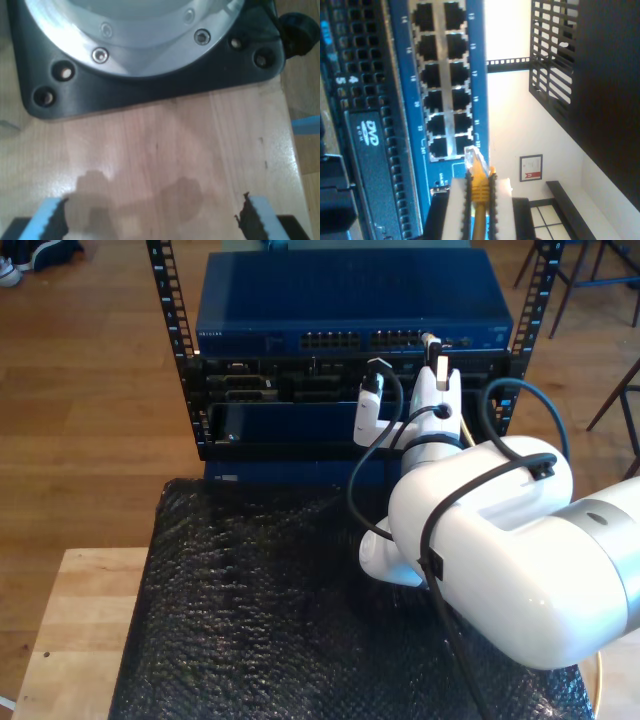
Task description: Grab the cable and plug it in
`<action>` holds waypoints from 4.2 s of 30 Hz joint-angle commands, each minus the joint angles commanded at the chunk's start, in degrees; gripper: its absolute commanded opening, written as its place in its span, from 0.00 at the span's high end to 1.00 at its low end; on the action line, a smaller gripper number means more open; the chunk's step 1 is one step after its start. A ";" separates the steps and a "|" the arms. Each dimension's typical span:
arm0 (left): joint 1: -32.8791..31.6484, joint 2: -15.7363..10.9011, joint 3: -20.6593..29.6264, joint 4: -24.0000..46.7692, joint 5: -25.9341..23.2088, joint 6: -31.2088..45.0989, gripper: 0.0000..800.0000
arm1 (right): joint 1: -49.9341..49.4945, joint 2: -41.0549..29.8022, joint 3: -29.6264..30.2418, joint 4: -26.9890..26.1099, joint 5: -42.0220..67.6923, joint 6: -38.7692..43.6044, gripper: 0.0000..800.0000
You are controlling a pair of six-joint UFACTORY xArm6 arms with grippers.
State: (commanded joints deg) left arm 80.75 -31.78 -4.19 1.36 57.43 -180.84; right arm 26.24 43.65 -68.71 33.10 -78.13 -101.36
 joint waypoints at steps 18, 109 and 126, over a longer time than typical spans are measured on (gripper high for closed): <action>0.00 0.00 0.00 0.00 0.00 0.00 0.00 | 0.53 0.00 -0.35 0.35 0.62 -0.62 1.00; 0.00 0.00 0.00 0.00 0.00 0.00 0.00 | 1.41 1.85 -3.43 3.96 0.79 -2.55 1.00; 0.00 0.00 0.00 0.00 0.00 0.00 0.00 | 1.23 2.37 -4.04 3.96 1.67 -2.46 1.00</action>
State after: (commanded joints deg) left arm 80.75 -31.78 -4.19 1.36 57.43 -180.84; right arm 27.47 46.02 -72.76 37.05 -76.46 -103.82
